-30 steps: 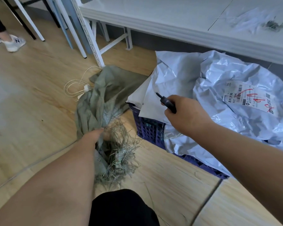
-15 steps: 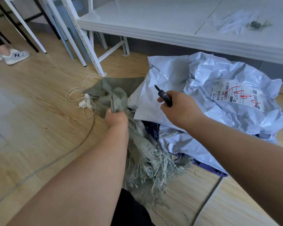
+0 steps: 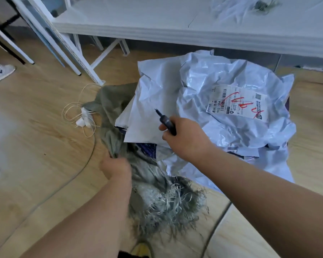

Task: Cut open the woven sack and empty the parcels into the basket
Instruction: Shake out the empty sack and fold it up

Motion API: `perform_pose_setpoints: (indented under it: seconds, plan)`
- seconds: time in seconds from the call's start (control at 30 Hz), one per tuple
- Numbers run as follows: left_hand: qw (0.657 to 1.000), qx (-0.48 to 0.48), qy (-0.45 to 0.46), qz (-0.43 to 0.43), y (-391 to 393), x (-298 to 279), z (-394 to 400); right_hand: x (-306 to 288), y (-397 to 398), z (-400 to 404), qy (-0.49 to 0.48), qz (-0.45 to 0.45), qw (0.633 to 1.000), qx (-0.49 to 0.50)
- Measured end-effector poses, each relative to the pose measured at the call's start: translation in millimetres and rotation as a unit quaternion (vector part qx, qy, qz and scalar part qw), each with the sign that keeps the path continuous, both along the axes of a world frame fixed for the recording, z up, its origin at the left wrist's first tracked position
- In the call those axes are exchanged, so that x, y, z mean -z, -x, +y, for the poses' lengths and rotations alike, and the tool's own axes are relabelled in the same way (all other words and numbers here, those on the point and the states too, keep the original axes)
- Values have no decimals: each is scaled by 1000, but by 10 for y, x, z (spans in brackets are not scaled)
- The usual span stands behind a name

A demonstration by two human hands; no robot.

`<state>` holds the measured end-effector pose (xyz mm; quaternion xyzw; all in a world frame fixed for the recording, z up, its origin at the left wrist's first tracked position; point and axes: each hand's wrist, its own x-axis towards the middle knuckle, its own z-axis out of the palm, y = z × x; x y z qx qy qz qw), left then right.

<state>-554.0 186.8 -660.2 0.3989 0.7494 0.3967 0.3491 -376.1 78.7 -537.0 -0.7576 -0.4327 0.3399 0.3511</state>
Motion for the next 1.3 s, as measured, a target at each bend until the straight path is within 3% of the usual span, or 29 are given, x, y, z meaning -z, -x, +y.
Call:
perform_pose_setpoints:
  seconds: [0.1,0.3,0.37,0.43,0.57,0.67,0.8,0.93,1.07,1.17,1.3]
  plan:
    - [993,9,55,103,161,-27,-414,-95,-10,-44,24,28,999,15]
    - [986,-39,144,72,262,-587,-1179,-397,185,-352,116,59,991,25]
    - [969,-95,228,8,286,-743,-1344,-549,259,-545,165,59,985,-5]
    - [925,-133,332,-131,246,-986,-1526,-744,337,-761,207,34,976,-65]
    - [862,-53,417,-283,66,-1705,-1819,-1197,526,-1190,243,80,962,-96]
    - [825,16,465,-322,-52,-2288,-1894,-1470,628,-1485,259,101,958,-71]
    - [804,19,488,-339,-84,-2932,-2011,-1887,536,-1752,266,83,960,-19]
    - [804,-7,454,-383,-126,-3397,-2000,-2445,265,-1917,253,167,951,67]
    - [797,-26,444,-409,-298,-3833,-1965,-3018,-141,-2271,308,220,923,66]
    - [792,-43,469,-388,-475,-4198,-2041,-3271,-488,-2672,362,152,914,108]
    - [796,-21,493,-351,-702,-4492,-2257,-3498,-851,-3272,386,17,877,286]
